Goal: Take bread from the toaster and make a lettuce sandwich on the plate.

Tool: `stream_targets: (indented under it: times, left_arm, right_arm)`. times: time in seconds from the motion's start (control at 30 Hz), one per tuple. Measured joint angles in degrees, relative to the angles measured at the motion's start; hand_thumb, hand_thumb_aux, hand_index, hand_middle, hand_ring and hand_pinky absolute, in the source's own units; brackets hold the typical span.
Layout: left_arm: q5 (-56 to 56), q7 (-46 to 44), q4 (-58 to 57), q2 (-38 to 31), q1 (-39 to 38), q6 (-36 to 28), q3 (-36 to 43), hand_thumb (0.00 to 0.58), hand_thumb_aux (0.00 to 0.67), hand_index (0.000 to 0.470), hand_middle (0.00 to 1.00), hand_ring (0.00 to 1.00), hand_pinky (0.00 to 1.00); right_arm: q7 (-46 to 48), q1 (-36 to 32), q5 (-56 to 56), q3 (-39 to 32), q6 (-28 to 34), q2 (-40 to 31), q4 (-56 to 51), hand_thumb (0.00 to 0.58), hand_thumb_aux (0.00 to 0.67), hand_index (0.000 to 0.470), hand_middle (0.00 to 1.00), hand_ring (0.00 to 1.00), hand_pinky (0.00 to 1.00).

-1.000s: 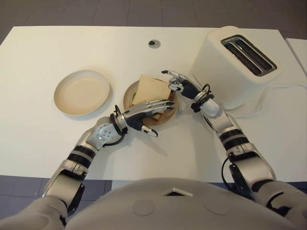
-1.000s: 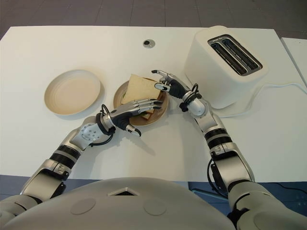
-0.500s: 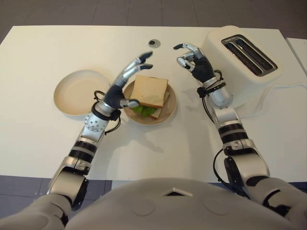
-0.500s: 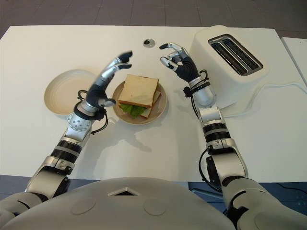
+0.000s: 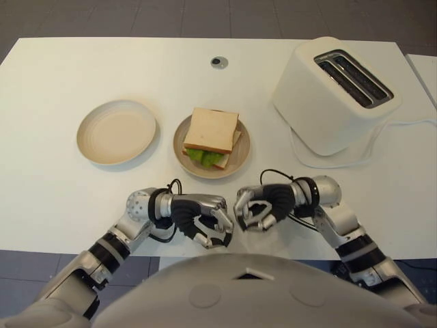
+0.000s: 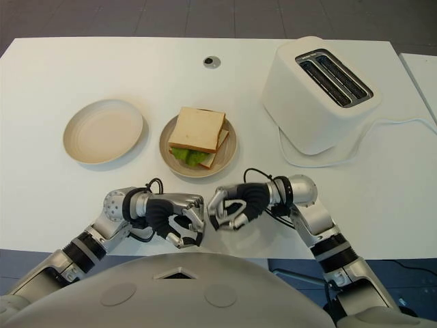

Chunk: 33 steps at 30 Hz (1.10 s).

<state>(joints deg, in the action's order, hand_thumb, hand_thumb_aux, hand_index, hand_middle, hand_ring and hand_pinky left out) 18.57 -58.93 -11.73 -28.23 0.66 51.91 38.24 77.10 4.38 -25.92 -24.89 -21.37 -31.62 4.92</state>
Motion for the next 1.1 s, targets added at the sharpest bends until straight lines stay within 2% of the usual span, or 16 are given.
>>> stream_targets:
  times: [0.23, 0.27, 0.4, 0.43, 0.47, 0.5, 0.63, 0.67, 0.7, 0.77, 0.8, 0.83, 0.87, 0.9, 0.93, 1.1]
  left_arm:
    - [-27.7, 24.7, -12.9, 2.0, 8.4, -3.7, -10.0, 0.580, 0.670, 0.470, 1.00, 1.00, 1.00]
    - [-31.5, 28.8, -13.7, 1.9, 9.5, -4.7, -11.0, 0.545, 0.504, 0.354, 1.00, 1.00, 1.00]
    - [-41.1, 41.4, -18.9, 1.5, 14.5, -8.9, -12.4, 0.447, 0.349, 0.245, 1.00, 1.00, 1.00]
    - [-44.0, 45.3, -20.8, 1.3, 16.1, -10.4, -12.9, 0.405, 0.302, 0.212, 1.00, 1.00, 1.00]
    - [-46.0, 48.5, -22.1, 1.2, 17.1, -11.3, -13.2, 0.285, 0.192, 0.135, 1.00, 1.00, 1.00]
    - [-48.4, 52.8, -23.4, 1.3, 17.9, -11.7, -13.5, 0.023, 0.013, 0.009, 1.00, 1.00, 1.00]
    - [-51.0, 63.8, -25.8, 2.7, 18.0, -7.8, -15.1, 0.000, 0.000, 0.000, 1.00, 1.00, 1.00]
    - [-48.7, 64.8, -25.2, 3.1, 17.6, -4.7, -16.2, 0.000, 0.000, 0.000, 0.94, 0.94, 0.94]
    - [-45.8, 65.4, -23.3, 3.7, 17.2, -1.2, -17.5, 0.000, 0.000, 0.000, 0.51, 0.51, 0.51]
    - [-38.3, 64.7, -18.2, 4.3, 16.1, 3.9, -18.8, 0.000, 0.000, 0.000, 0.00, 0.00, 0.00]
    - [-33.8, 63.8, -15.1, 4.4, 15.5, 5.9, -18.8, 0.000, 0.000, 0.000, 0.00, 0.00, 0.00]
    - [-26.9, 61.8, -10.9, 4.1, 14.5, 7.6, -18.4, 0.000, 0.000, 0.000, 0.00, 0.00, 0.00]
    - [-20.9, 59.7, -7.3, 3.5, 13.5, 8.4, -17.5, 0.000, 0.000, 0.000, 0.00, 0.00, 0.00]
    - [-14.0, 57.0, -3.1, 2.2, 12.1, 9.2, -16.1, 0.000, 0.000, 0.000, 0.00, 0.00, 0.00]
    - [-10.0, 55.3, -0.8, 1.5, 11.3, 9.5, -15.6, 0.000, 0.000, 0.000, 0.00, 0.00, 0.00]
    - [-1.7, 54.7, -1.1, 7.7, 11.4, 6.5, -23.2, 0.000, 0.000, 0.000, 0.00, 0.00, 0.00]
  right_arm:
    - [-14.6, -5.9, 25.1, -1.4, -8.1, 2.8, -9.6, 0.580, 0.670, 0.470, 1.00, 1.00, 1.00]
    - [-19.9, -8.7, 29.3, -1.1, -9.3, 4.4, -12.2, 0.580, 0.670, 0.470, 1.00, 1.00, 1.00]
    - [-39.1, -16.0, 42.2, -0.5, -12.1, 8.8, -22.5, 0.580, 0.670, 0.470, 1.00, 1.00, 1.00]
    - [-44.3, -18.1, 45.5, -0.3, -12.2, 9.9, -25.5, 0.580, 0.670, 0.470, 1.00, 1.00, 1.00]
    - [-47.6, -19.7, 47.5, -0.2, -12.3, 10.4, -27.5, 0.580, 0.670, 0.470, 1.00, 1.00, 1.00]
    - [-51.4, -20.8, 49.1, 0.2, -12.6, 10.9, -29.5, 0.580, 0.670, 0.470, 1.00, 1.00, 1.00]
    - [-60.0, -22.3, 52.1, 0.9, -14.6, 11.4, -32.5, 0.580, 0.670, 0.470, 1.00, 1.00, 1.00]
    - [-61.4, -22.3, 52.0, 1.5, -14.9, 11.7, -32.9, 0.580, 0.670, 0.470, 1.00, 1.00, 1.00]
    - [-63.1, -22.3, 52.1, 2.3, -15.8, 11.7, -32.8, 0.580, 0.670, 0.470, 1.00, 1.00, 1.00]
    - [-65.3, -22.3, 51.8, 3.4, -17.5, 11.3, -31.2, 0.580, 0.670, 0.470, 1.00, 1.00, 1.00]
    - [-65.6, -22.0, 50.9, 4.1, -18.4, 11.3, -29.7, 0.575, 0.607, 0.426, 1.00, 1.00, 1.00]
    - [-66.0, -21.5, 48.1, 5.7, -19.4, 11.6, -27.0, 0.216, 0.139, 0.098, 1.00, 1.00, 1.00]
    - [-65.8, -21.0, 43.8, 7.2, -19.6, 12.0, -24.5, 0.000, 0.000, 0.000, 0.90, 0.90, 0.90]
    - [-65.6, -20.6, 38.2, 9.5, -19.7, 12.3, -21.3, 0.000, 0.000, 0.000, 0.56, 0.56, 0.56]
    - [-65.7, -20.4, 34.6, 11.4, -19.8, 12.5, -19.3, 0.000, 0.000, 0.000, 0.06, 0.06, 0.06]
    - [-69.3, -20.0, 19.8, 21.0, -19.7, 17.2, -12.7, 0.000, 0.000, 0.000, 0.00, 0.00, 0.00]
